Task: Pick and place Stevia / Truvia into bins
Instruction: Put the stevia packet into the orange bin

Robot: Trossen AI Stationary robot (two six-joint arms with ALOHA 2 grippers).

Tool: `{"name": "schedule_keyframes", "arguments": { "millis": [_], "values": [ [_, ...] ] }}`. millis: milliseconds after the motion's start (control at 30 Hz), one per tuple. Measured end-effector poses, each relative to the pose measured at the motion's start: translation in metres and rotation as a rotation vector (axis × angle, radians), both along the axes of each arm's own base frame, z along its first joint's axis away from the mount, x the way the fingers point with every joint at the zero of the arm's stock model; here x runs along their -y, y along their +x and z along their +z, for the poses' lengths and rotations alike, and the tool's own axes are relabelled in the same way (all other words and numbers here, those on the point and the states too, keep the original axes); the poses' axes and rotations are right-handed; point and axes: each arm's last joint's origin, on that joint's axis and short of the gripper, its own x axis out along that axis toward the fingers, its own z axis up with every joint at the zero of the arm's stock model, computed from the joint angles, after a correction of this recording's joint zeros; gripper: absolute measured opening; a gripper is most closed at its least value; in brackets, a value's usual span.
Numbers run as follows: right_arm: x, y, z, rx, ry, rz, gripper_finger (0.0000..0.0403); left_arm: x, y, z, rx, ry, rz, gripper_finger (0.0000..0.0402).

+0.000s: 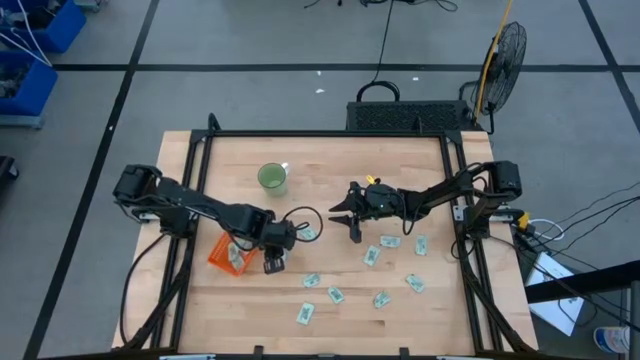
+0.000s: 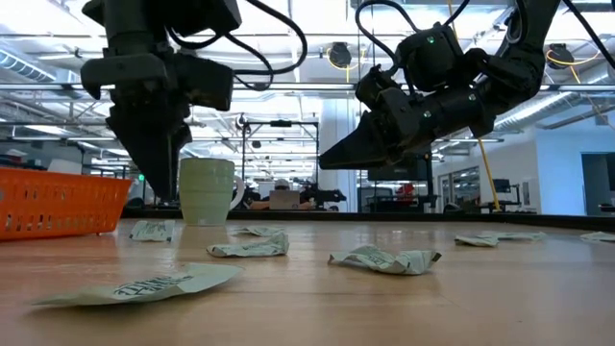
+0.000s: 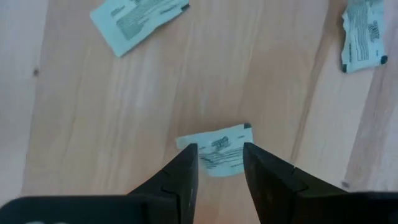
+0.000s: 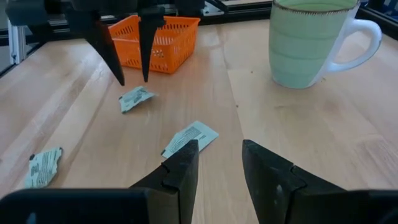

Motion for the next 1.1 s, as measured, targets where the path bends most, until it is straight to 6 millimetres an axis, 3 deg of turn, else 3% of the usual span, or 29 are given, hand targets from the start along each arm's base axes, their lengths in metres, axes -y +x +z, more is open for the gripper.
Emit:
{"name": "schedule_keyframes", "arguments": {
  "millis": [767, 1100],
  "values": [
    [0.0000, 0.0000, 0.0001, 0.000, 0.000, 0.000, 0.0116, -0.0001, 0.0009, 0.0005, 0.011, -0.003, 0.006, 0.0132],
    [0.0000, 0.0006, 0.0015, 0.016, -0.001, 0.000, 0.0116, 0.0001, 0.0021, -0.0016, 0.001, -0.046, 0.153, 0.0131]
  ]
}}
